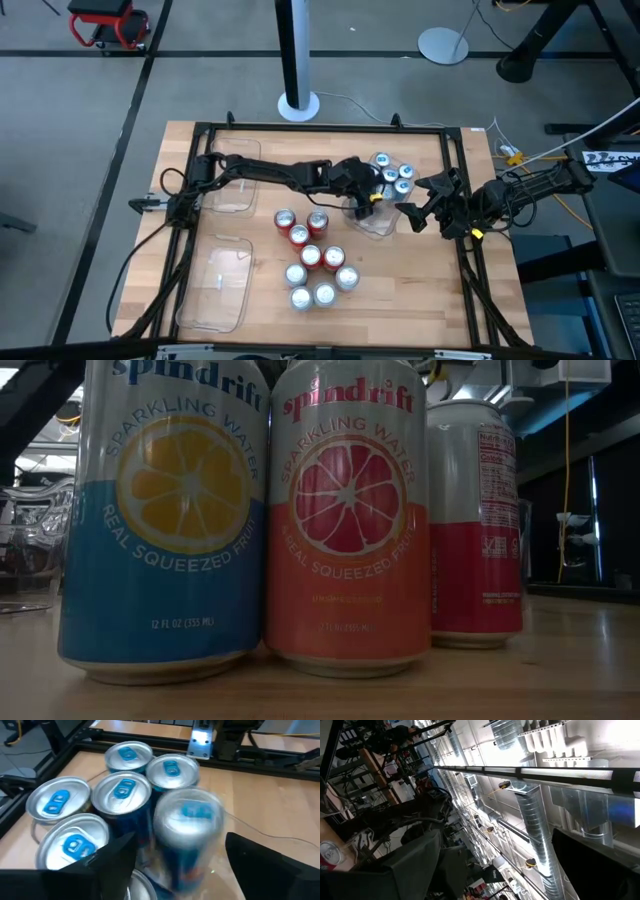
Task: Sort soda cans
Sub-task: Put the blue soda can in the middle right transparent bin, then move the middle right transparent bin to the top right of the table
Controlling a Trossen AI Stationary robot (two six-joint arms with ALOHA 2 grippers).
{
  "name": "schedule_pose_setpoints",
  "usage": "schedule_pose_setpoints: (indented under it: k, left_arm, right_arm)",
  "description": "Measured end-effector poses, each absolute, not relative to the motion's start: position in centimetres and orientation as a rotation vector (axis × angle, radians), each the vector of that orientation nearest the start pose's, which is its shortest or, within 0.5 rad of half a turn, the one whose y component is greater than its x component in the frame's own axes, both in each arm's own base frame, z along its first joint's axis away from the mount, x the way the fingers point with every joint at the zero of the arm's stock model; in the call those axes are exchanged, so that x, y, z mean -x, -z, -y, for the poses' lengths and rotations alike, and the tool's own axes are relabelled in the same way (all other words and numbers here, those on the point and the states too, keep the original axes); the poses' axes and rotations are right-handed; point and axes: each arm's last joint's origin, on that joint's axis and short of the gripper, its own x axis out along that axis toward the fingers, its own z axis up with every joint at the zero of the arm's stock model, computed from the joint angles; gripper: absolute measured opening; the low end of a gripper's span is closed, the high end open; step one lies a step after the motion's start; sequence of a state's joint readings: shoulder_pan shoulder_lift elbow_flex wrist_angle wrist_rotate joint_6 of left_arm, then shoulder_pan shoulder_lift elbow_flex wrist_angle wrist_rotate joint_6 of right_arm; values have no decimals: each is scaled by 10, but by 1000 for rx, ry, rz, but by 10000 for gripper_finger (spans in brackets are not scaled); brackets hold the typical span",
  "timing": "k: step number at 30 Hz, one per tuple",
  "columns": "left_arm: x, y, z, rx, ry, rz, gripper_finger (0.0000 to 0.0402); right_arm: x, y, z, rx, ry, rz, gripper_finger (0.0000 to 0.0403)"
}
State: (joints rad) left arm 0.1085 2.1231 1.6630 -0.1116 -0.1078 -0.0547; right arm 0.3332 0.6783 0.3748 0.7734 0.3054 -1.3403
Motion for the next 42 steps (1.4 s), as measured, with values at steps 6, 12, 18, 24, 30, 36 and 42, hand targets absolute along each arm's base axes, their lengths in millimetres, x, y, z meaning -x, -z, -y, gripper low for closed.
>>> schedule_pose_setpoints:
  k: [6,12,18,24,30,36,42]
  left_arm:
    - [-482,-221,-56,52,-229,-570,304]
    - [-478,-230,-50,29,-208,-572,305]
    - [-466,-268,-30,-14,-176,-506,305]
    - [-441,-307,-7,-41,-163,-512,305]
    - [-400,-339,20,-98,-187,-618,305]
    - [-355,-349,54,-137,-260,-722,305]
    - [-305,-326,84,-124,-324,-759,305]
  right_arm:
    - [-146,-296,-41,1173,266,382,380]
    - [-146,-295,-41,1175,262,378,380]
    - [-147,-295,-41,1178,258,373,380]
    - [-147,-293,-42,1172,245,361,380]
    - [-149,-289,-42,1175,215,327,380]
    - [-151,-284,-43,1173,171,285,380]
    - [-154,-277,-45,1050,90,245,380]
